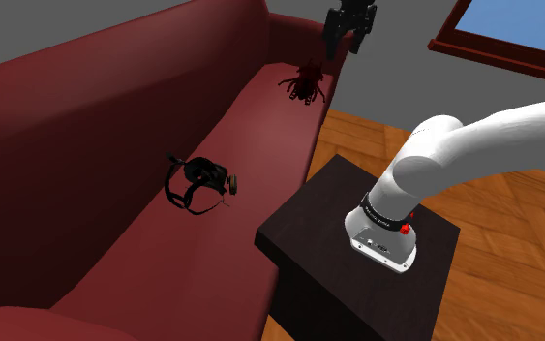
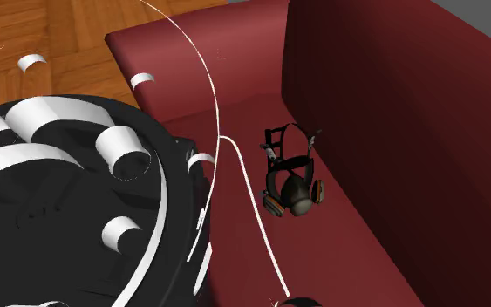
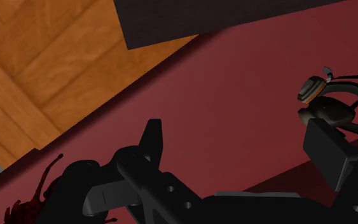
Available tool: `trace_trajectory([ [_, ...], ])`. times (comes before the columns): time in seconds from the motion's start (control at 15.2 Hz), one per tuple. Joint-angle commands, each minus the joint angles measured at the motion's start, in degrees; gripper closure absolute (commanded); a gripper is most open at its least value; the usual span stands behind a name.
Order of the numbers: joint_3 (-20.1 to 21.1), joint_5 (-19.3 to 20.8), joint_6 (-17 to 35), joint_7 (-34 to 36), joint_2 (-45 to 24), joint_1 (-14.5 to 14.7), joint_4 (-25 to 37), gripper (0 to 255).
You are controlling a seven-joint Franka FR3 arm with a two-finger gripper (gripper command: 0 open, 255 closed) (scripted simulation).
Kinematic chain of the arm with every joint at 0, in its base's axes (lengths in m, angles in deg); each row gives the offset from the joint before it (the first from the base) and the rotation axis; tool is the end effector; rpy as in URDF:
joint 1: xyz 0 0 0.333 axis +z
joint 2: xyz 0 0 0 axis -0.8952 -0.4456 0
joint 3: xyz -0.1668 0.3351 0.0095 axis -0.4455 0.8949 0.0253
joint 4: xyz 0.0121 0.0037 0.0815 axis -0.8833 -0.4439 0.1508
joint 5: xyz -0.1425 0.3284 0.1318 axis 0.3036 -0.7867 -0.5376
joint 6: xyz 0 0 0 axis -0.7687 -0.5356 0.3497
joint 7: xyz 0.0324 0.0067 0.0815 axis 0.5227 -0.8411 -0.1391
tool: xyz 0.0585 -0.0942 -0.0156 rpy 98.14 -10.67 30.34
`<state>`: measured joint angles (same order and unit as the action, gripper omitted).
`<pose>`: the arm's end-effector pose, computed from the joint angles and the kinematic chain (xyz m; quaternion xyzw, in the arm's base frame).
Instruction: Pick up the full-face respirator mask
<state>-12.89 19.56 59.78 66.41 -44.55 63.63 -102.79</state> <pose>0.2507 -0.0386 0.6218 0.9947 -0.0946 -0.0347 0.0228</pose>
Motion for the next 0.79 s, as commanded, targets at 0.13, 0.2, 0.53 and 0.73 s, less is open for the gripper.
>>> trace_trajectory([
  [0.13, 1.7, -1.1, 3.0, 2.1, -0.7, 0.7, -2.3, 0],
  [0.2, 2.5, -1.7, 4.6, 3.1, -1.2, 1.1, -3.3, 0],
  [0.53, 6.8, -4.2, 12.6, 8.1, -5.0, 3.0, -7.4, 0],
  [0.73, 9.4, -5.4, 17.6, 11.1, -8.4, 4.1, -9.0, 0],
])
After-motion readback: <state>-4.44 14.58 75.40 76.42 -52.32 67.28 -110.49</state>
